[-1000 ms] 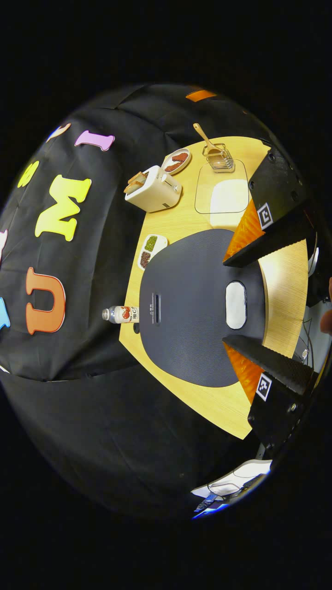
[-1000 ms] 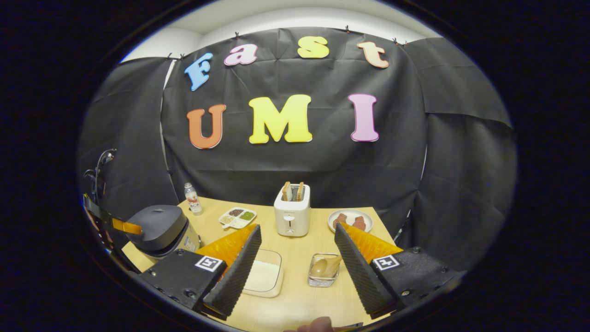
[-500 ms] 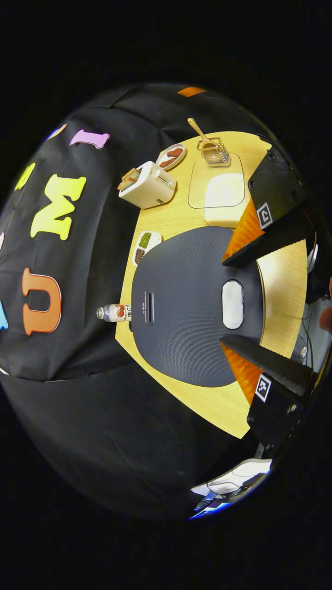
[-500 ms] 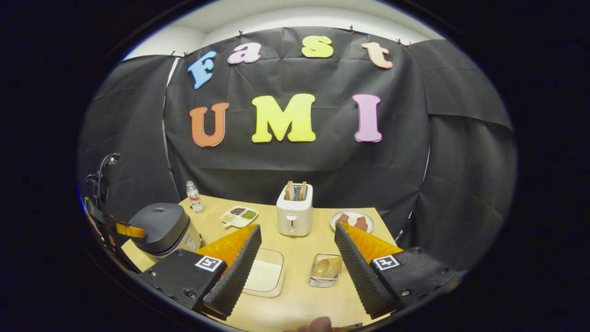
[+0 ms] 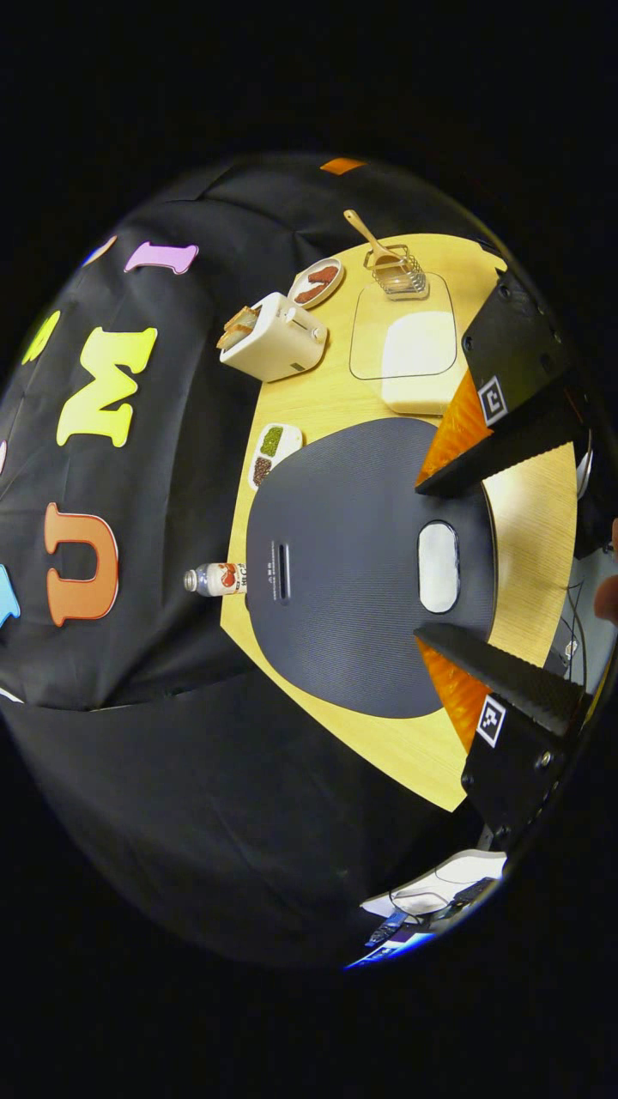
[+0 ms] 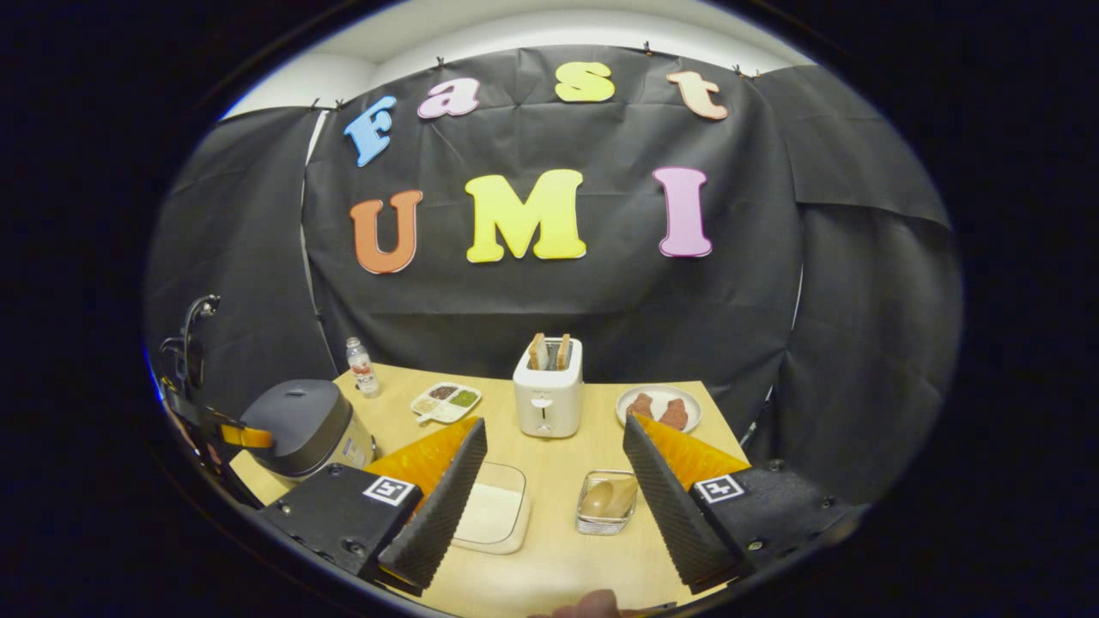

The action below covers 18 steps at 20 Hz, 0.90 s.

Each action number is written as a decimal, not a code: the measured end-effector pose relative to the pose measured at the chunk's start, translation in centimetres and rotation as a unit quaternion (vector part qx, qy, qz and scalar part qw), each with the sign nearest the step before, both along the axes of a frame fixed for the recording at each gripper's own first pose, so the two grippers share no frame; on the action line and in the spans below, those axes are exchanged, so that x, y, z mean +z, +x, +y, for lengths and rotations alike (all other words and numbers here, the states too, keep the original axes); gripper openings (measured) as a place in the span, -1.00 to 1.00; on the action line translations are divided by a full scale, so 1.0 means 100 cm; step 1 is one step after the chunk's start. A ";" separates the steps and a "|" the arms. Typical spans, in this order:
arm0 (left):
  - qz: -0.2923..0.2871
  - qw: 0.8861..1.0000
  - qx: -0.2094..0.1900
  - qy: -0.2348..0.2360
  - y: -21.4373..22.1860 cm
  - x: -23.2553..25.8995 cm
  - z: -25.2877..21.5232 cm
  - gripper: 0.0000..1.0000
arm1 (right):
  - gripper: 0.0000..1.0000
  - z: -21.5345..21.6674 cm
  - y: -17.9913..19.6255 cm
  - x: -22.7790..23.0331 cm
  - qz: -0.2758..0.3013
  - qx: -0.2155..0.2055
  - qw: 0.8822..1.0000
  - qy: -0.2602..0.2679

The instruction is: Close the left gripper, press the button to open the rice cooker; take a wooden spoon from the chopstick holder with the right hand, scoop a spoonful of rice and pour it into the rice cooker, then put the wooden spoon back into the chopstick holder.

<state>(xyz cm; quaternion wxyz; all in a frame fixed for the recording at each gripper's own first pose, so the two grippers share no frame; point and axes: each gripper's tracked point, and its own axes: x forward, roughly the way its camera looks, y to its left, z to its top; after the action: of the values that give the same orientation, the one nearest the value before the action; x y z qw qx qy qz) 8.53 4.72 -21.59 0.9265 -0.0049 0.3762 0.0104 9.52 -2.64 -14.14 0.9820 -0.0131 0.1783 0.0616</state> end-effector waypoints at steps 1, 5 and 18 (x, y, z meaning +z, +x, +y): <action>-0.008 1.000 0.009 0.000 0.003 0.001 -0.001 0.96 | 0.99 -0.005 0.003 0.000 -0.001 0.002 1.000 0.000; -0.048 0.998 0.029 -0.003 0.011 0.029 -0.016 0.92 | 0.99 -0.028 0.020 -0.003 0.000 0.009 1.000 0.003; -0.255 0.963 -0.084 -0.031 0.007 0.184 -0.134 0.91 | 0.99 -0.052 -0.006 0.068 -0.085 -0.019 0.996 0.025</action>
<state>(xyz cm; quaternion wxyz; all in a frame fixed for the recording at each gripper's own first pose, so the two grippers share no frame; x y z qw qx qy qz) 9.23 -8.69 -3.23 0.9886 -0.0042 0.1268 -0.0811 8.94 -7.83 -7.38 0.9946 0.0099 0.0929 0.0461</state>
